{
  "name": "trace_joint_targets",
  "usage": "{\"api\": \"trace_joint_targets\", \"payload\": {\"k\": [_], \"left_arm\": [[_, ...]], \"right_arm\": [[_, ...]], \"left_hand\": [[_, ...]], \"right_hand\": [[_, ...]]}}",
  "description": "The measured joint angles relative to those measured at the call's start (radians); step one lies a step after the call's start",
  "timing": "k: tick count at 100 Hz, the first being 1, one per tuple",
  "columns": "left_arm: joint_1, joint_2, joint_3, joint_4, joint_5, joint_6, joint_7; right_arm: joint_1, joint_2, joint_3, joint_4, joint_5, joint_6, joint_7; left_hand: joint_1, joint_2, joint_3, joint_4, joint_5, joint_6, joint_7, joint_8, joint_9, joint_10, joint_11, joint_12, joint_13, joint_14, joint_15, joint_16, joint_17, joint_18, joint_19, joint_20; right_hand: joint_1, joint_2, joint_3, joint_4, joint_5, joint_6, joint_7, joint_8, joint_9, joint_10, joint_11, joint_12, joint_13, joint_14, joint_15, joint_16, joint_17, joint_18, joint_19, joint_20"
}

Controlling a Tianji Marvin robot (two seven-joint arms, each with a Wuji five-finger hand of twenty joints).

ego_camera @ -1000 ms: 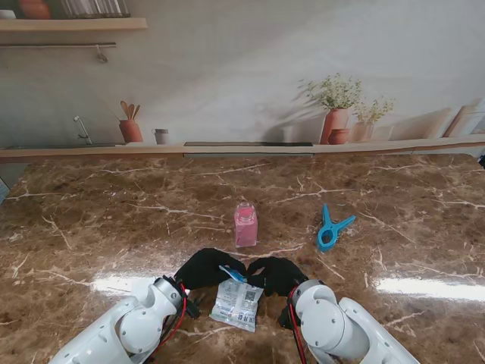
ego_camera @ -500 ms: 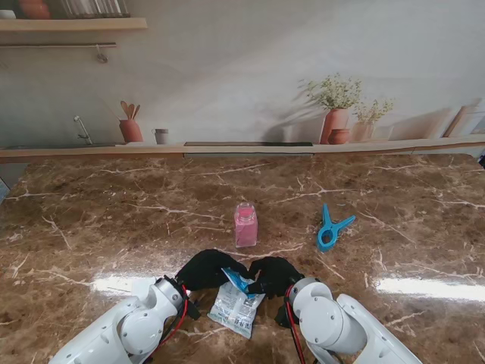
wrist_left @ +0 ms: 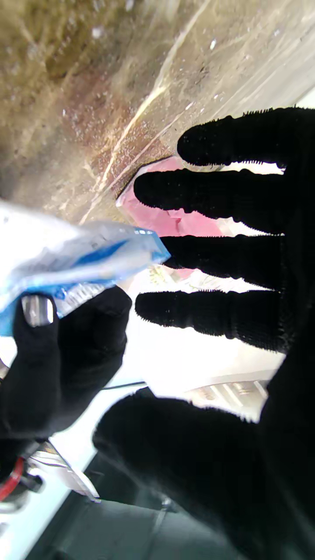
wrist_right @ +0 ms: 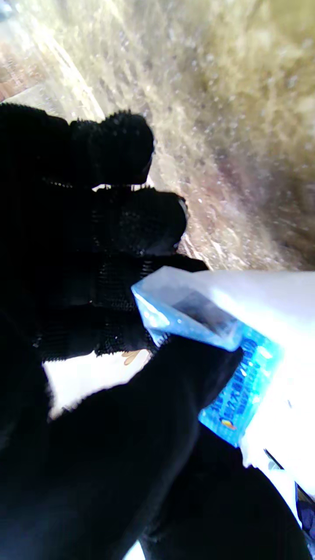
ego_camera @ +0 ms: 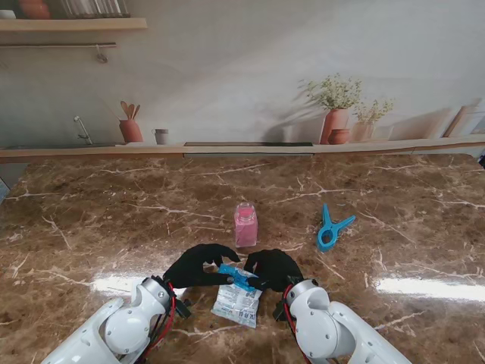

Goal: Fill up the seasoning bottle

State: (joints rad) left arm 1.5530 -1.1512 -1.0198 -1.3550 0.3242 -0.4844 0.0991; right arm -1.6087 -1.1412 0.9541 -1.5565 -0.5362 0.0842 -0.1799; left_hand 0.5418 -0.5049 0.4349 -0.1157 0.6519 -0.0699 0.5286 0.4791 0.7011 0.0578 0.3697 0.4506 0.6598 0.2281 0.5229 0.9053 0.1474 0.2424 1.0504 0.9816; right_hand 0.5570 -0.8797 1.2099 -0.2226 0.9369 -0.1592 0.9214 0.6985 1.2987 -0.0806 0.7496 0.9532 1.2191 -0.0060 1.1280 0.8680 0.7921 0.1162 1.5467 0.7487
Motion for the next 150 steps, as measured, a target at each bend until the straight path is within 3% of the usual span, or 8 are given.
{"api": "trace_joint_targets", "payload": {"k": [10,23,41,48,63,89,119,150], "left_arm": [[0.007,0.001,-0.005,-0.012,-0.038,0.025,-0.01],[0.006,0.003,-0.001,-0.025,0.058,0.095,0.003],[-0.003,0.016,0.009,-0.031,0.078,0.107,-0.03],[-0.006,0.018,0.013,-0.031,0.101,0.107,-0.023],[-0.016,0.014,0.034,-0.017,0.108,0.108,0.041],[-0.039,0.01,0.056,-0.001,0.122,0.132,0.036],[-0.049,0.011,0.073,0.003,0.18,0.16,0.041],[-0.05,0.004,0.084,0.023,0.255,0.165,0.165]], "right_arm": [[0.008,-0.007,-0.012,0.024,-0.036,-0.027,-0.057],[0.012,-0.017,-0.016,0.05,-0.026,-0.121,-0.101],[0.012,-0.025,-0.016,0.055,-0.016,-0.147,-0.119],[0.014,-0.029,-0.016,0.063,-0.006,-0.161,-0.128],[0.028,-0.033,-0.029,0.084,0.002,-0.175,-0.143],[0.042,-0.036,-0.048,0.118,-0.155,-0.123,-0.226],[0.085,-0.038,-0.106,0.189,-0.208,-0.096,-0.321],[0.1,-0.037,-0.133,0.198,-0.208,-0.076,-0.315]], "left_hand": [[0.001,0.104,-0.214,0.032,0.002,0.07,-0.001,-0.068,0.0,0.012,0.0,0.0,0.0,0.0,0.0,0.0,-0.008,-0.01,-0.001,0.012],[0.032,0.118,-0.233,0.042,0.004,0.113,-0.001,-0.121,0.0,0.027,0.0,-0.004,0.0,0.0,0.0,0.0,-0.008,-0.01,-0.001,0.021],[0.127,-0.003,0.171,0.011,0.086,0.062,-0.001,-0.135,0.069,0.028,-0.009,-0.025,0.031,0.0,0.013,0.0,0.006,-0.01,0.01,0.021],[0.276,-0.025,0.183,-0.029,0.141,0.0,-0.001,-0.186,0.165,0.027,0.003,0.012,0.096,0.0,0.064,0.0,0.04,-0.01,0.041,0.021],[0.343,-0.034,0.249,-0.046,0.264,-0.018,-0.026,-0.27,0.408,0.021,0.018,0.211,0.257,0.003,0.187,0.017,0.108,0.006,0.103,0.021],[0.343,-0.025,0.273,-0.046,0.264,-0.027,-0.027,-0.074,0.447,0.021,0.05,0.334,0.303,0.009,0.237,0.054,0.128,0.016,0.14,0.021],[0.343,-0.025,0.283,-0.047,0.263,-0.027,-0.029,-0.188,0.458,0.02,0.03,0.284,0.304,0.009,0.238,0.054,0.14,0.029,0.156,0.021],[0.278,-0.137,0.304,-0.046,0.228,-0.053,-0.025,-0.206,0.443,-0.012,-0.026,0.337,0.27,0.01,0.199,0.04,0.118,0.065,0.156,0.021]], "right_hand": [[0.0,-0.003,0.006,0.0,0.0,-0.002,0.0,0.002,0.0,0.0,0.0,0.009,0.011,-0.003,0.008,0.001,0.001,0.004,0.0,0.011],[0.0,-0.004,0.014,0.0,0.001,-0.004,0.0,0.002,0.0,0.0,0.001,0.011,0.011,-0.003,0.008,0.001,0.001,0.008,0.0,0.011],[0.0,-0.005,0.015,0.0,0.001,-0.012,0.0,0.003,0.0,0.0,0.004,0.012,0.011,-0.003,0.008,0.002,0.001,0.008,0.0,0.011],[0.0,-0.005,0.015,0.0,0.001,-0.013,0.0,0.013,0.0,0.0,0.004,0.012,0.011,-0.003,0.008,0.002,0.001,0.009,0.0,0.011],[0.0,0.0,0.015,0.0,0.001,-0.015,0.0,0.015,0.0,0.0,0.004,0.012,0.011,-0.003,0.008,0.002,-0.02,0.009,0.0,0.012],[-0.003,-0.013,-0.076,-0.057,-0.071,-0.055,-0.011,-0.09,-0.068,-0.026,-0.039,0.007,-0.078,-0.02,-0.079,0.002,-0.123,0.01,-0.065,0.023],[-0.001,-0.153,-0.047,-0.104,-0.008,-0.155,0.002,0.22,-0.063,-0.063,0.044,0.032,-0.076,-0.049,-0.016,0.002,-0.111,0.01,-0.076,0.048],[0.001,-0.19,-0.015,-0.104,0.013,-0.155,0.002,0.258,-0.052,-0.063,0.051,0.046,-0.075,-0.051,0.007,0.002,-0.099,0.01,-0.074,0.048]]}}
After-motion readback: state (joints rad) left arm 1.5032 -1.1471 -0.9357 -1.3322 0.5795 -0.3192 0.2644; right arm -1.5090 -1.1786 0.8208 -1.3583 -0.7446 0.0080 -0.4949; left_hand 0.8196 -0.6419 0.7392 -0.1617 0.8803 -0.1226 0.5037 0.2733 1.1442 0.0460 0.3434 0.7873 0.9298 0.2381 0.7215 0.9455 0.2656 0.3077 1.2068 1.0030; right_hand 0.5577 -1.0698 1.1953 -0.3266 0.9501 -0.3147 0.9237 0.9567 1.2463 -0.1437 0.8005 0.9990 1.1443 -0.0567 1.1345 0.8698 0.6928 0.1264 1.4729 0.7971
